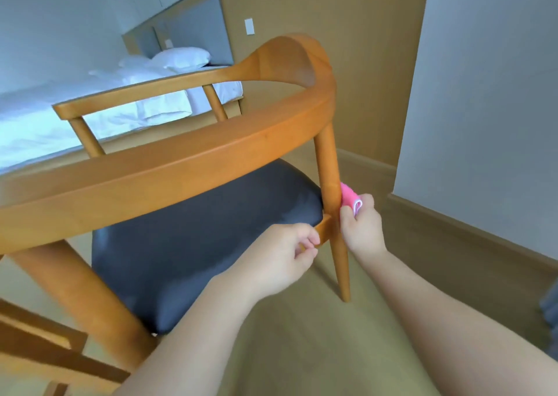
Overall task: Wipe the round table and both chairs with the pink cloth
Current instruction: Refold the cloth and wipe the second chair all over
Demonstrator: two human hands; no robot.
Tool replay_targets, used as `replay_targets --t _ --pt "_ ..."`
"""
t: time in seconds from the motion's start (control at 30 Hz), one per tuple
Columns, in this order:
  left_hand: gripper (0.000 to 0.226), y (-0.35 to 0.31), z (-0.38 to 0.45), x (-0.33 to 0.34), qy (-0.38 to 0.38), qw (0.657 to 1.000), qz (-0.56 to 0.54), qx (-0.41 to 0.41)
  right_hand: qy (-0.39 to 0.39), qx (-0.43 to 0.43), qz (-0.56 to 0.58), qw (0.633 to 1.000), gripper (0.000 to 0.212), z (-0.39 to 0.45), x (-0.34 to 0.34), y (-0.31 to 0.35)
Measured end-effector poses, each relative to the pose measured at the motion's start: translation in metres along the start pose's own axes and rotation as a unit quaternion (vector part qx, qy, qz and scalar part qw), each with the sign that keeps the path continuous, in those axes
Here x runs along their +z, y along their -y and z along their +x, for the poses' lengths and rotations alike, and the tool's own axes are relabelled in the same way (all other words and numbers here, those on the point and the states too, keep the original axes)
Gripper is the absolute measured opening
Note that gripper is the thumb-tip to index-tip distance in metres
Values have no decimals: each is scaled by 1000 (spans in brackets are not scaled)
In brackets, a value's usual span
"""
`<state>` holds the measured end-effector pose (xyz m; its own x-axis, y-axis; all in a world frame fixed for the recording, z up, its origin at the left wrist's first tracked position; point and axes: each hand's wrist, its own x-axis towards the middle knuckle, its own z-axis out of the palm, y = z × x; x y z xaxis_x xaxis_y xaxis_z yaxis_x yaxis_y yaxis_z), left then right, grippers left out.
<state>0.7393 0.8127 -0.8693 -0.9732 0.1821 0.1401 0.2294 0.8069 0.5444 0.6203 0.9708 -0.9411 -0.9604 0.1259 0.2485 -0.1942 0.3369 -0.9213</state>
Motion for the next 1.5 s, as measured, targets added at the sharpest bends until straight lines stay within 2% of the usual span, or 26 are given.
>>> replay_targets --t 0.07,0.2,0.3,0.37,0.5,0.67,0.7,0.77,0.9,1.27,1.5 --pt "9 0 -9 -6 2 1000 16 18 -4 -11 8 1000 15 -12 10 -6" --pt "7 -1 -29 -12 0 999 17 39 42 -29 67 996 54 -38 23 -12" --pt "8 2 -28 -16 -1 999 34 39 39 -41 107 993 66 -39 33 -3" --pt "9 5 -30 -16 0 999 36 36 15 -27 135 990 60 -41 35 0" --pt "11 9 -33 -17 4 998 42 37 -33 -10 193 981 23 -41 35 1" --pt "13 11 -30 -19 -3 998 51 31 -64 26 164 984 8 -30 35 -2" --pt "13 10 -31 -19 0 998 53 32 -56 20 151 987 14 -29 35 -3" --pt "12 8 -31 -19 6 998 56 34 -38 -3 134 990 41 -28 35 -2" --pt "12 8 -32 -16 7 998 57 33 -16 -89 59 994 57 -26 39 6" --pt "14 8 -33 -18 9 996 75 40 -25 -103 8 994 53 -1 31 39" --pt "15 10 -35 -21 -1 996 79 33 -38 -145 -12 989 55 8 22 74"
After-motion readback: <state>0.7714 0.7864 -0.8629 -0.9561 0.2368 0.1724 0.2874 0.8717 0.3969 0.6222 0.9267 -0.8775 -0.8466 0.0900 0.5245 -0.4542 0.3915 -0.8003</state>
